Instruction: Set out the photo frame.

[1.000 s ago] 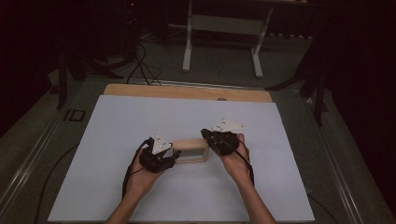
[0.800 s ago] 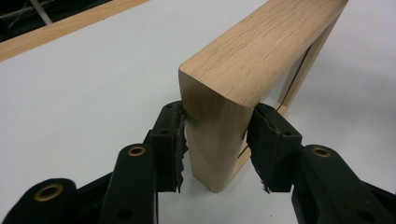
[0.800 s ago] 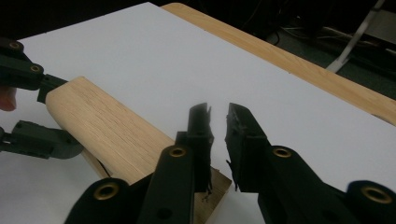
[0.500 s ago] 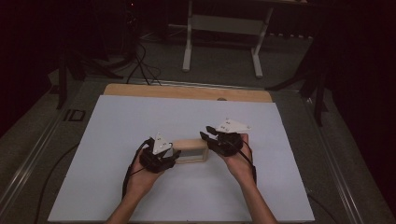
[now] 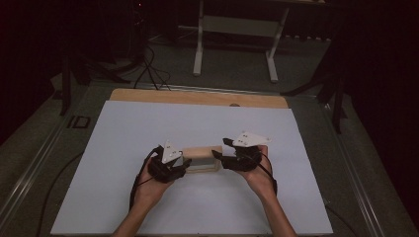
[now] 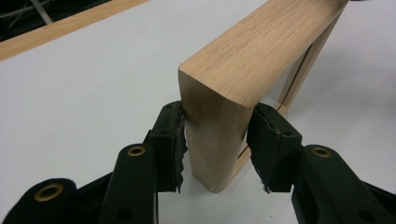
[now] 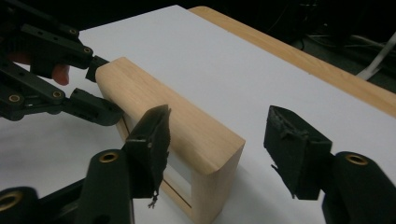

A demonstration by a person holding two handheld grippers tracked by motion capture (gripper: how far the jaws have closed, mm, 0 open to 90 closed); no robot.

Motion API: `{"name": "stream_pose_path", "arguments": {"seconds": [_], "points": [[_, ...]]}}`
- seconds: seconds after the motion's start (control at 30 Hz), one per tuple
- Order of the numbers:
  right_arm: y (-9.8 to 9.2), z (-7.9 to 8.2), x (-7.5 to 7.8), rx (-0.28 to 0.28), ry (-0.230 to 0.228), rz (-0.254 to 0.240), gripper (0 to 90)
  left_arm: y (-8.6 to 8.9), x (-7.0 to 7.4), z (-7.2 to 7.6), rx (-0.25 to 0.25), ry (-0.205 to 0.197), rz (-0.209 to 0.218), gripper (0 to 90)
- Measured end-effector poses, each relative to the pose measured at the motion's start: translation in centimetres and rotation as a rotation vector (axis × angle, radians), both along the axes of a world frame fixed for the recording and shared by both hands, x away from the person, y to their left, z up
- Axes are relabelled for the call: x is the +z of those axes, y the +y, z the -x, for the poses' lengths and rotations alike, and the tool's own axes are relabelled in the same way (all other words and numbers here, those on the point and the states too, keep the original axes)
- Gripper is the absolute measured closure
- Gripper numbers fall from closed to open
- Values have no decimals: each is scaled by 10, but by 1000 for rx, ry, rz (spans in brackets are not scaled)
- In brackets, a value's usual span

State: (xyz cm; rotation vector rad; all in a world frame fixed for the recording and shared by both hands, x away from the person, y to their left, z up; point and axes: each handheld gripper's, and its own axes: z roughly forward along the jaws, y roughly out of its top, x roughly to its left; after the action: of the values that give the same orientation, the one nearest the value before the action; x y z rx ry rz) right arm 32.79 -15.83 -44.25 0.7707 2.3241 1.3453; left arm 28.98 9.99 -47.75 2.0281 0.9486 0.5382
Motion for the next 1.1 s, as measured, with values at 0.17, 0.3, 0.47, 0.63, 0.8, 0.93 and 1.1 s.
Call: {"name": "stream_pose_path", "arguments": {"seconds": [0.17,0.3,0.47,0.63,0.8,0.93,1.1], "points": [[1,-2,-6,6,25,16,376,0,0,0,-1,2,0,568],[3,-4,-13,20,50,21,348,0,0,0,-1,2,0,569],[5,-7,-19,41,77,22,329,0,0,-1,-1,2,0,570],[9,-8,-25,56,92,35,337,0,0,-1,-1,0,-2,570],[10,-8,-28,53,90,41,372,0,1,-1,-2,-5,0,568],[7,-9,-28,57,96,40,411,-1,2,-1,-8,-15,-2,565],[6,-8,-27,60,87,55,439,-1,4,-1,-15,-22,-10,565]]}}
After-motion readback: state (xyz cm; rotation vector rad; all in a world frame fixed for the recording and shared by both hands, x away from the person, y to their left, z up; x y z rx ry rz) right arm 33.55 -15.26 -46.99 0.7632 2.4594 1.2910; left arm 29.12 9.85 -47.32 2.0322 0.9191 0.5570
